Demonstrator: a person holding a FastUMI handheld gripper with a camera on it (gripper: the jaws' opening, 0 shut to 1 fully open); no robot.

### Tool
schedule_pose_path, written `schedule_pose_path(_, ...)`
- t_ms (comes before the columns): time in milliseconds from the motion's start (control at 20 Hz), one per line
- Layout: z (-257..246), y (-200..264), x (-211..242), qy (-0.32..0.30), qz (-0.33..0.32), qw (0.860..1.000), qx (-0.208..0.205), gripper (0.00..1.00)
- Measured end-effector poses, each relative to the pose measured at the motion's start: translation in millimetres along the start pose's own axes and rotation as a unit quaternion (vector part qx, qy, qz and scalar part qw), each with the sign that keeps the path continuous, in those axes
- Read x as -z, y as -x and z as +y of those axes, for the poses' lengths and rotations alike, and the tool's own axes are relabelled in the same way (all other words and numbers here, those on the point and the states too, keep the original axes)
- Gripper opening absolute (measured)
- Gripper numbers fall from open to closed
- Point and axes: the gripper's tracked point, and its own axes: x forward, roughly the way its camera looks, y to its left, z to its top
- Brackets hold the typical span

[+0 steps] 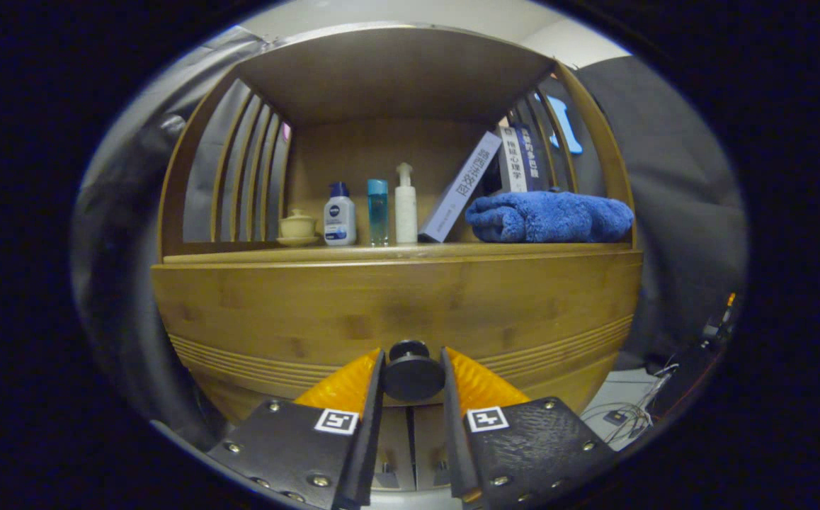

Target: Pull open the drawer, take out the items inside it, and place them on the countertop above the cabinet.

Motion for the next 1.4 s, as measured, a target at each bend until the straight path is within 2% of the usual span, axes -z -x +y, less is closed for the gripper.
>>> schedule_pose_path(100,0,0,0,0.013,0.008,1.0,-0.02,0.42)
schedule_pose_path(200,-1,1,6,0.024,0.035,0.999,-0.023,0.34)
schedule_pose_path(250,-2,6,7,0.02,0.04,0.999,-0.023,0.34)
schedule_pose_path(300,0,8,3,0.011,0.033,0.999,-0.024,0.26)
schedule_pose_path(1100,-12,134,12,0.007,0.066,0.998,-0.021,0.26)
schedule_pose_path(1400,-9,169,18,0.013,0.072,0.997,-0.025,0.26)
